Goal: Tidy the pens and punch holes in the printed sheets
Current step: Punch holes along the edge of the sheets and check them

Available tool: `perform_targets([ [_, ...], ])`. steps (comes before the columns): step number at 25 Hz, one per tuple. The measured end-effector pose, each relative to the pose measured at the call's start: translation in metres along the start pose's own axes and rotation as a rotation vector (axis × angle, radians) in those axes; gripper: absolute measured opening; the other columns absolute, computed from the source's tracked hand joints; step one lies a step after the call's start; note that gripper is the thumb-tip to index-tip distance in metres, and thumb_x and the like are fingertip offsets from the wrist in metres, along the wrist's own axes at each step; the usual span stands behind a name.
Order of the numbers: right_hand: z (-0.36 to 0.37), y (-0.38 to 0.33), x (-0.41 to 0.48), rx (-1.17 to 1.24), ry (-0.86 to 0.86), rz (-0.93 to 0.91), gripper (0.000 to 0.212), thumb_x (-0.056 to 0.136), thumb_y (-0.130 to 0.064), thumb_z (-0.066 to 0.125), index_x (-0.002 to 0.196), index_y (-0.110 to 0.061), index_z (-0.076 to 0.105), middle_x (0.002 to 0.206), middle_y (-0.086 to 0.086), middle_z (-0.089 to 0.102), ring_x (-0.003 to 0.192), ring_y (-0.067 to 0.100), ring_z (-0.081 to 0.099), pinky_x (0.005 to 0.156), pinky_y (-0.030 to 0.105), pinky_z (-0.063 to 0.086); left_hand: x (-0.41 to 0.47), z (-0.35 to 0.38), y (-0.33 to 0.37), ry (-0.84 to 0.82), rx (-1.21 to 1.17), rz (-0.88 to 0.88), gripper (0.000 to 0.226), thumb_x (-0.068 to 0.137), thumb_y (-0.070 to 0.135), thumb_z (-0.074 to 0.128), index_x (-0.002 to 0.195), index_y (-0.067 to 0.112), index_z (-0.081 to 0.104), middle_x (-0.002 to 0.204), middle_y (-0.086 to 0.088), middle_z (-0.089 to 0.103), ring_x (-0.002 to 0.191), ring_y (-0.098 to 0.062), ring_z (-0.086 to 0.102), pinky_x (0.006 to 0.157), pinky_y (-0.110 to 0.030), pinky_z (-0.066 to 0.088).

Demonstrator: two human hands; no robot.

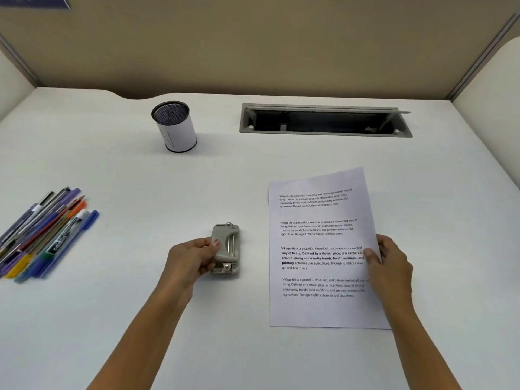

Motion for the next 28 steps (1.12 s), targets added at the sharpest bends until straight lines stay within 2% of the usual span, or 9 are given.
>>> perform_targets([
  [4,0.000,0.000,-0.007,0.011,-0.016,0.012,0.027,0.093,-0.006,0.054,0.118,-0.015,0.059,0.098,0.000,0.065,0.087,0.020,0.057,0.078,0.028,0.040,-0.007,-0.001,-0.009,0.046,0.027,0.055,0.002,0.084,0.005,0.068,0.082,0.006,0.069,0.067,-0.006,0.064,0.061,-0.017,0.055,0.058,-0.022,0.050],
  [7,-0.001,0.000,-0.009,0.023,-0.026,0.031,0.029,0.092,-0.008,0.056,0.120,-0.015,0.059,0.104,0.002,0.068,0.090,0.020,0.058,0.081,0.028,0.040,-0.008,-0.004,-0.013,0.073,0.061,0.074,0.006,0.084,0.008,0.069,0.089,0.006,0.070,0.071,-0.005,0.070,0.060,-0.017,0.062,0.067,-0.028,0.052],
  [9,-0.002,0.001,-0.010,0.041,-0.030,0.053,0.029,0.090,-0.009,0.058,0.118,-0.017,0.060,0.107,0.003,0.069,0.091,0.020,0.060,0.082,0.028,0.040,-0.006,-0.006,-0.013,0.093,0.120,0.098,0.018,0.083,0.013,0.072,0.100,0.008,0.070,0.086,-0.009,0.072,0.075,-0.021,0.067,0.080,-0.038,0.055],
  [12,-0.001,0.003,-0.012,0.085,-0.058,0.073,0.028,0.089,-0.012,0.060,0.114,-0.022,0.062,0.109,0.001,0.072,0.094,0.020,0.066,0.082,0.031,0.046,-0.006,-0.008,-0.011,0.133,0.220,0.147,0.030,0.084,0.025,0.072,0.111,0.012,0.067,0.103,-0.006,0.070,0.101,-0.023,0.063,0.094,-0.046,0.051],
  [15,0.003,0.004,-0.013,0.179,-0.108,0.108,0.027,0.089,-0.010,0.060,0.110,-0.027,0.062,0.105,0.001,0.073,0.095,0.024,0.069,0.092,0.047,0.052,-0.006,-0.008,-0.007,0.122,0.280,0.157,0.039,0.083,0.036,0.071,0.115,0.015,0.065,0.103,-0.001,0.068,0.101,-0.021,0.062,0.096,-0.046,0.050],
  [17,0.008,0.004,-0.015,0.227,-0.151,0.120,0.027,0.089,-0.008,0.061,0.111,-0.025,0.063,0.102,0.000,0.074,0.095,0.025,0.070,0.094,0.051,0.051,-0.005,-0.009,-0.005,0.099,0.305,0.144,0.040,0.082,0.039,0.071,0.114,0.016,0.064,0.104,-0.001,0.069,0.097,-0.024,0.065,0.093,-0.046,0.051],
  [22,0.022,0.001,-0.021,0.265,-0.224,0.109,0.025,0.090,-0.010,0.060,0.102,-0.031,0.065,0.097,-0.007,0.076,0.093,0.018,0.071,0.090,0.040,0.053,-0.001,-0.008,-0.006,0.081,0.288,0.146,0.035,0.081,0.029,0.074,0.109,0.009,0.068,0.101,-0.009,0.072,0.094,-0.025,0.068,0.087,-0.041,0.056],
  [24,0.028,-0.004,-0.022,0.208,-0.213,0.083,0.026,0.089,-0.010,0.059,0.106,-0.029,0.064,0.100,-0.006,0.075,0.092,0.019,0.071,0.089,0.041,0.054,0.000,-0.009,-0.007,0.085,0.242,0.130,0.034,0.080,0.027,0.075,0.107,0.008,0.068,0.100,-0.011,0.072,0.094,-0.027,0.069,0.086,-0.041,0.056],
  [28,0.035,-0.012,-0.028,0.130,-0.187,0.030,0.027,0.088,-0.011,0.059,0.113,-0.022,0.063,0.102,-0.005,0.073,0.093,0.016,0.069,0.079,0.029,0.049,0.002,-0.009,-0.009,0.086,0.199,0.107,0.033,0.078,0.026,0.077,0.105,0.008,0.069,0.099,-0.012,0.072,0.092,-0.029,0.070,0.088,-0.043,0.056],
])
Point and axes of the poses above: each hand's wrist, its own x-axis towards the middle knuckle, its own z-axis out of the palm, y = z × x, the point moved 2 cm from there along x, towards the middle knuckle
